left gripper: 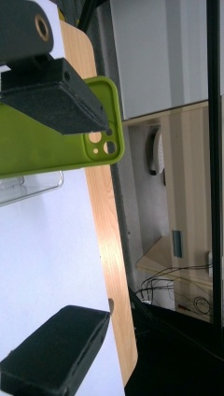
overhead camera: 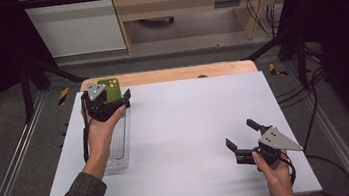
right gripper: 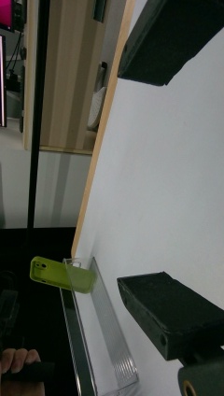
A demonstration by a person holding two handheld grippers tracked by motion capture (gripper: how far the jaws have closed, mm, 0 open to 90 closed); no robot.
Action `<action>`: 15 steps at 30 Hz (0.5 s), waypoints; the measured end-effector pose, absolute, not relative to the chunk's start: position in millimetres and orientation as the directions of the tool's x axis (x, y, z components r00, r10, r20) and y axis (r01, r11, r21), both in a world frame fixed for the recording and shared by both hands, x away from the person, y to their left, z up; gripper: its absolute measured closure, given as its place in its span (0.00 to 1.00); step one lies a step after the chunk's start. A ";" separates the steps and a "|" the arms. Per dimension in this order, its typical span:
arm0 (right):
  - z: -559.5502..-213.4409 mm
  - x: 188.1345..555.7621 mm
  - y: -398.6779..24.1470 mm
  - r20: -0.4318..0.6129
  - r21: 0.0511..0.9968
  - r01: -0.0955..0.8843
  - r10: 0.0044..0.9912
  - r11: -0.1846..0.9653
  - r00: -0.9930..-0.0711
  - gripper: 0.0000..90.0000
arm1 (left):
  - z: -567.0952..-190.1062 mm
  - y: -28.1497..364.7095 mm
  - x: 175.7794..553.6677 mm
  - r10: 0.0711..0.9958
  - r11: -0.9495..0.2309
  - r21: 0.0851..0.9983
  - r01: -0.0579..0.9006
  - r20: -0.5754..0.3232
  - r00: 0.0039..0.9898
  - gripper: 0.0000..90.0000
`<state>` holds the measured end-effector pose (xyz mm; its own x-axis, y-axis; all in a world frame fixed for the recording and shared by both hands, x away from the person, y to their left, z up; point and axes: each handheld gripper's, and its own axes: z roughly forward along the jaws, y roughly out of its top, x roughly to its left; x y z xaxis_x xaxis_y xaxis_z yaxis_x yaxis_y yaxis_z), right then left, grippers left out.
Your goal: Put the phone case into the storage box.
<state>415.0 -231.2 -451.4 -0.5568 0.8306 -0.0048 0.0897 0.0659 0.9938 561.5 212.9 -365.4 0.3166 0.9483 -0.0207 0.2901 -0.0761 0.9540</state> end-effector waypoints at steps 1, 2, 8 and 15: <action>-451.4 415.0 -231.3 -0.003 0.994 0.089 0.831 0.063 -0.556 0.03 | -365.2 212.5 560.6 0.947 -0.083 0.954 0.287 -0.014 0.320 0.08; -451.3 415.0 -231.5 -0.003 0.994 0.089 0.831 0.063 -0.556 0.03 | -365.0 212.0 559.7 0.946 -0.086 0.954 0.286 -0.011 0.324 0.08; -451.1 414.8 -231.2 -0.003 0.994 0.088 0.831 0.063 -0.556 0.03 | -362.6 210.1 555.8 0.940 -0.099 0.957 0.274 -0.001 0.341 0.08; -451.7 415.2 -230.6 0.000 0.994 0.094 0.832 0.063 -0.555 0.03 | -362.7 205.8 550.5 0.924 -0.118 0.954 0.275 0.004 0.382 0.07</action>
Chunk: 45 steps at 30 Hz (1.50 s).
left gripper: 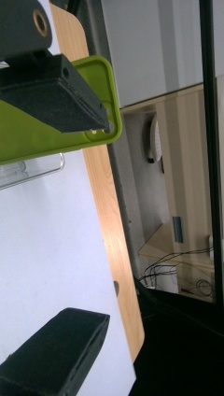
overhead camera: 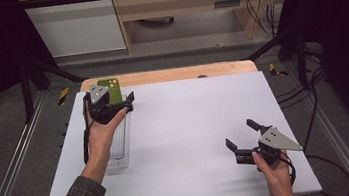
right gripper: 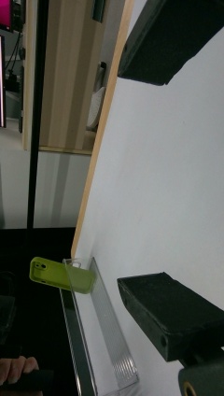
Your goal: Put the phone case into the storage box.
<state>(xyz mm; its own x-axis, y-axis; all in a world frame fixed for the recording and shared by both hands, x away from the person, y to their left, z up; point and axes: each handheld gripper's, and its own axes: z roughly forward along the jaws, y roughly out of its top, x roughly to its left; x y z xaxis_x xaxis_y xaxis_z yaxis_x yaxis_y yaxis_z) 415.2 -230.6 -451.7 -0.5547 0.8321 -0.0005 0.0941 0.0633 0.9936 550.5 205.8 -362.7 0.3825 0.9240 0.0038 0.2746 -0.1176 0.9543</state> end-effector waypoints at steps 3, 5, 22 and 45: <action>-451.8 415.6 -229.5 -0.002 0.994 0.090 0.830 0.063 -0.558 0.03 | -365.3 202.7 546.9 0.915 -0.136 0.951 0.279 0.012 0.404 0.07; -451.6 415.3 -229.3 0.000 0.994 0.090 0.828 0.061 -0.561 0.03 | -367.1 200.0 544.7 0.908 -0.139 0.950 0.279 0.010 0.418 0.05; -449.3 415.8 -231.8 0.001 0.995 0.088 0.836 0.057 -0.549 0.02 | -364.3 184.4 531.5 0.852 -0.169 0.962 0.214 0.034 0.523 0.03; -451.1 416.9 -230.1 0.004 0.993 0.103 0.837 0.062 -0.547 0.02 | -356.2 195.4 505.2 0.803 -0.120 0.976 0.182 -0.012 0.596 0.03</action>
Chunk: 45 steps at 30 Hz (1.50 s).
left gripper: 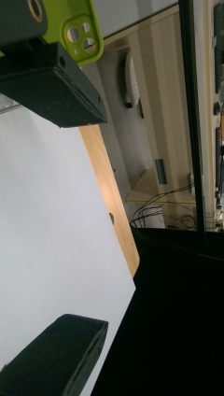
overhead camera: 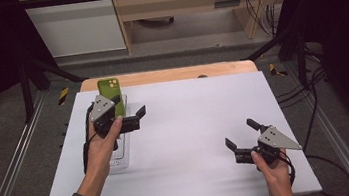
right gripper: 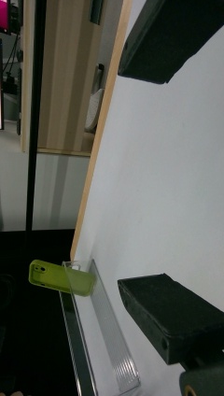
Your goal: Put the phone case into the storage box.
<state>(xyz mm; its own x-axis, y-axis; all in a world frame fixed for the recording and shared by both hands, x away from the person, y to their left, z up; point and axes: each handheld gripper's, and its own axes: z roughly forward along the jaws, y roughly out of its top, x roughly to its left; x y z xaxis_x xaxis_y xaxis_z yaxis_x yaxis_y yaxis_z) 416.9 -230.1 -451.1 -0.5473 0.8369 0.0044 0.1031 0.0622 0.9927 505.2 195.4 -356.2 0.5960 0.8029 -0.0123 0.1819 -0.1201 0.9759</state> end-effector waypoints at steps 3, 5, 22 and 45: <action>-451.2 416.9 -230.1 0.002 0.993 0.102 0.835 0.065 -0.550 0.02 | -353.6 199.2 502.0 0.801 -0.116 0.978 0.174 -0.012 0.598 0.03; -451.4 416.9 -229.7 0.001 0.993 0.101 0.834 0.065 -0.551 0.02 | -352.5 201.7 501.2 0.796 -0.114 0.980 0.165 -0.009 0.605 0.03; -453.4 418.0 -228.0 0.005 0.990 0.117 0.832 0.073 -0.555 0.02 | -346.0 221.7 490.4 0.792 -0.085 0.988 0.127 -0.011 0.610 0.03; -453.9 417.7 -228.2 0.007 0.989 0.126 0.835 0.075 -0.550 0.02 | -336.4 256.2 460.3 0.821 -0.058 0.996 0.063 0.012 0.570 0.02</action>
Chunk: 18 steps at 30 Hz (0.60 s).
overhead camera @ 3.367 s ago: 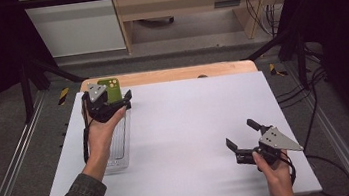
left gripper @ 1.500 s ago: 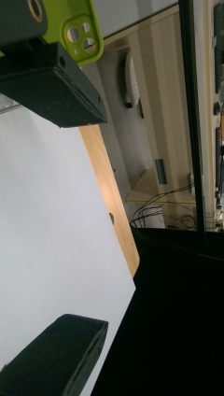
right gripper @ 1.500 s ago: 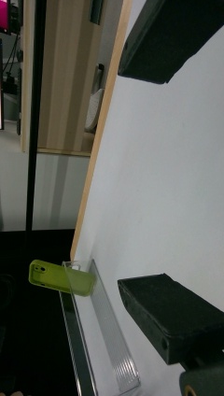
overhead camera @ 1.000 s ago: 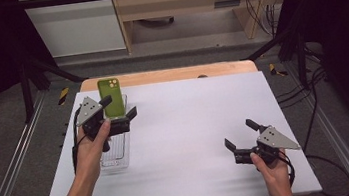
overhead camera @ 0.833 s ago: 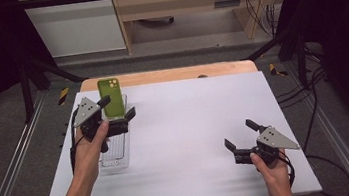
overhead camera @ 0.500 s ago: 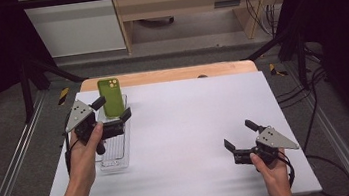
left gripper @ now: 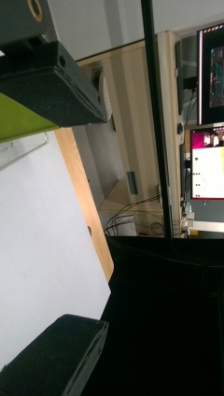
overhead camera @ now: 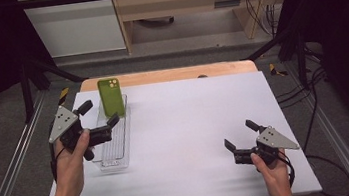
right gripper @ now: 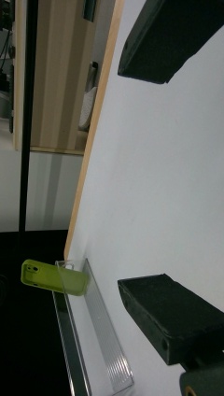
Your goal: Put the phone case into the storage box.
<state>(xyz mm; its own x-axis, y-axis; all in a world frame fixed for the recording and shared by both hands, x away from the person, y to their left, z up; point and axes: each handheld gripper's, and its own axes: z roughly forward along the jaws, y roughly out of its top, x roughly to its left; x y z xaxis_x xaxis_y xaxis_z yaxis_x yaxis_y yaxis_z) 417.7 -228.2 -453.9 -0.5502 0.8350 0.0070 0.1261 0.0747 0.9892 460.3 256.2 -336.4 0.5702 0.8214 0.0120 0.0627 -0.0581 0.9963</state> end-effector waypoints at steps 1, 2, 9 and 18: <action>-453.9 417.8 -228.2 0.006 0.989 0.126 0.835 0.076 -0.551 0.02 | -337.1 257.0 458.5 0.824 -0.062 0.996 0.059 0.017 0.566 0.02; -453.9 417.8 -228.2 0.006 0.989 0.126 0.834 0.076 -0.551 0.02 | -338.1 257.5 456.5 0.828 -0.067 0.996 0.054 0.025 0.560 0.02; -453.6 417.4 -228.3 0.003 0.989 0.122 0.833 0.077 -0.553 0.02 | -342.8 263.3 445.1 0.831 -0.054 0.998 0.032 0.027 0.555 0.02; -453.9 417.3 -228.0 0.002 0.989 0.123 0.832 0.079 -0.555 0.02 | -355.8 277.5 435.6 0.846 -0.037 0.999 0.017 0.022 0.532 0.02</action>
<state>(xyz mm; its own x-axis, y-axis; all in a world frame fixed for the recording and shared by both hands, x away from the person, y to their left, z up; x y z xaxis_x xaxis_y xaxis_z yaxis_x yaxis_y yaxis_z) 417.3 -228.0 -453.9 -0.5547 0.8321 0.0023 0.1233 0.0795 0.9892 435.6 277.5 -355.8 0.5325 0.8462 0.0222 0.0173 -0.0370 0.9992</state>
